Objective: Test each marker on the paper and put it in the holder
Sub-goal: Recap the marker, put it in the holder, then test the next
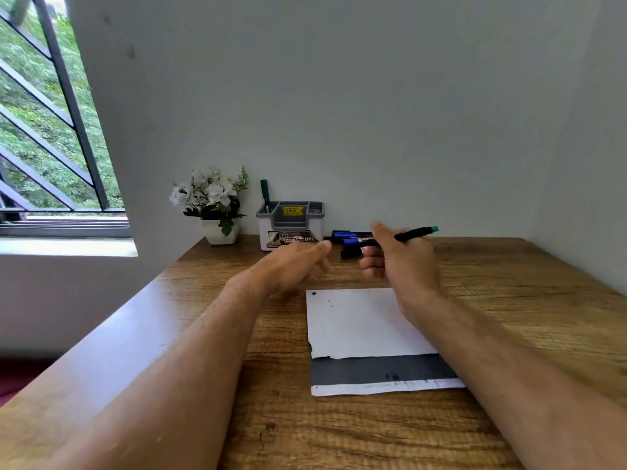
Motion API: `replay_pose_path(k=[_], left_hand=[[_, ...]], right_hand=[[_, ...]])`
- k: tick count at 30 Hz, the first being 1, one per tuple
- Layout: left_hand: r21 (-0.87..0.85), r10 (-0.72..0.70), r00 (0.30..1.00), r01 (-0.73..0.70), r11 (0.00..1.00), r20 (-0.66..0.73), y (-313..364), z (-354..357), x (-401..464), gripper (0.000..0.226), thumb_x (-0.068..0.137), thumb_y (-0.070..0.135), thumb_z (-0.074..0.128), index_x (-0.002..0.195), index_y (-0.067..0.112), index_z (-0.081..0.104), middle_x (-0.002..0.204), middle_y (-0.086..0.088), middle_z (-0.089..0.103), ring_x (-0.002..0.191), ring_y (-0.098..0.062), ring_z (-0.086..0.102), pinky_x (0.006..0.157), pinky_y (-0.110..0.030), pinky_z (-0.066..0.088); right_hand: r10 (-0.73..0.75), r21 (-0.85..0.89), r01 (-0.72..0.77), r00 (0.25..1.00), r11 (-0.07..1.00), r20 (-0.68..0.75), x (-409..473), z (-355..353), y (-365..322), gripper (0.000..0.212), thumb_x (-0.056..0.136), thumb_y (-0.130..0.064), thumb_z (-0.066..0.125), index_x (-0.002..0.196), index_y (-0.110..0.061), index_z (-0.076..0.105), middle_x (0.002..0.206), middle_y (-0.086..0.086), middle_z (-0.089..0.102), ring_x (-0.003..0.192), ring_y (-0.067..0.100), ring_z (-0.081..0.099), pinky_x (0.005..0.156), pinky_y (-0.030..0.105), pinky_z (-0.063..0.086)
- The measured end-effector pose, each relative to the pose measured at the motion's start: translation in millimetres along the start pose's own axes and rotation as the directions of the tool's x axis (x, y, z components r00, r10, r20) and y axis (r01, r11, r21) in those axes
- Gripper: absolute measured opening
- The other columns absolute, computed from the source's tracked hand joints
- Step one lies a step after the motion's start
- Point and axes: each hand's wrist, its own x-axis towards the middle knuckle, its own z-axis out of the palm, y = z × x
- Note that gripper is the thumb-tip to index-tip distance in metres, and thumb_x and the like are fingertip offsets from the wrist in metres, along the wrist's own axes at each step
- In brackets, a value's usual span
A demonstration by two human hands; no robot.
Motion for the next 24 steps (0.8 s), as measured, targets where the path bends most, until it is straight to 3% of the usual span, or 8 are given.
replay_pose_path(k=[3, 5, 7, 12, 16, 20, 24], left_hand=[[0.107, -0.073, 0.996, 0.066, 0.992, 0.059, -9.1, -7.3, -1.0, 0.03, 0.1, 0.025, 0.045, 0.085, 0.03, 0.07, 0.11, 0.003, 0.067, 0.105, -0.013, 0.058, 0.103, -0.041, 0.04], [0.058, -0.108, 0.992, 0.104, 0.993, 0.069, -11.3, -10.5, -0.2, 0.028, 0.092, 0.011, 0.05, 0.081, 0.027, 0.071, 0.103, 0.007, 0.071, 0.103, -0.01, 0.061, 0.105, -0.042, 0.039], [0.069, -0.13, 0.988, 0.124, 0.99, 0.083, -11.1, -11.3, -0.3, 0.024, 0.09, 0.011, 0.056, 0.08, 0.026, 0.071, 0.098, 0.008, 0.072, 0.1, -0.009, 0.062, 0.103, -0.042, 0.041], [0.108, -0.107, 0.988, 0.095, 0.99, 0.109, -13.1, -8.4, 1.5, 0.012, 0.086, 0.019, 0.066, 0.08, 0.027, 0.072, 0.093, 0.009, 0.072, 0.094, -0.007, 0.062, 0.091, -0.034, 0.044], [0.063, -0.101, 0.989, 0.095, 0.994, 0.112, -14.4, -7.7, 5.4, 0.016, 0.083, 0.014, 0.071, 0.075, 0.028, 0.074, 0.078, 0.018, 0.072, 0.086, 0.0, 0.063, 0.074, -0.022, 0.041], [0.029, -0.095, 0.983, 0.092, 0.995, 0.159, -17.4, -11.6, 7.6, 0.021, 0.082, 0.009, 0.073, 0.073, 0.027, 0.076, 0.077, 0.017, 0.073, 0.089, -0.005, 0.064, 0.087, -0.029, 0.044], [0.018, -0.097, 0.976, 0.095, 0.995, 0.193, -19.0, -12.9, 7.5, 0.021, 0.081, 0.007, 0.074, 0.076, 0.027, 0.077, 0.08, 0.013, 0.073, 0.091, -0.009, 0.063, 0.089, -0.033, 0.044]], right_hand=[[-0.13, -0.165, 0.119, 0.99, 0.979, -0.058, -2.4, -0.7, -15.4, 0.009, 0.089, -0.016, 0.068, 0.082, -0.011, 0.068, 0.062, 0.006, 0.069, 0.045, 0.014, 0.065, 0.041, 0.024, 0.05], [-0.152, -0.276, 0.134, 0.987, 0.952, -0.044, -7.7, 5.6, -18.4, 0.013, 0.085, -0.015, 0.068, 0.073, -0.015, 0.065, 0.059, 0.005, 0.069, 0.04, 0.011, 0.064, 0.038, 0.021, 0.047], [-0.094, -0.299, 0.084, 0.995, 0.95, -0.02, -17.0, 15.8, -9.7, 0.016, 0.084, -0.016, 0.069, 0.069, -0.013, 0.066, 0.056, 0.007, 0.069, 0.039, 0.013, 0.064, 0.038, 0.021, 0.047], [0.09, -0.316, -0.088, 0.996, 0.945, -0.005, -29.8, 35.9, 20.5, 0.01, 0.085, -0.02, 0.067, 0.083, -0.01, 0.069, 0.062, 0.006, 0.073, 0.045, 0.013, 0.069, 0.041, 0.023, 0.052], [0.144, -0.317, -0.116, 0.987, 0.941, 0.065, -26.9, 35.2, 22.9, 0.014, 0.082, -0.016, 0.065, 0.074, -0.006, 0.071, 0.062, 0.012, 0.073, 0.044, 0.017, 0.066, 0.044, 0.025, 0.051], [0.105, -0.411, -0.067, 0.992, 0.909, 0.069, -27.1, 33.1, 25.2, 0.012, 0.086, -0.02, 0.065, 0.08, -0.012, 0.07, 0.068, 0.004, 0.074, 0.047, 0.008, 0.063, 0.04, 0.014, 0.044], [0.001, -0.477, 0.053, 0.994, 0.877, 0.113, -27.7, 30.3, 25.3, 0.011, 0.084, -0.02, 0.065, 0.082, -0.01, 0.07, 0.077, 0.005, 0.072, 0.061, 0.006, 0.058, 0.039, 0.004, 0.035]])
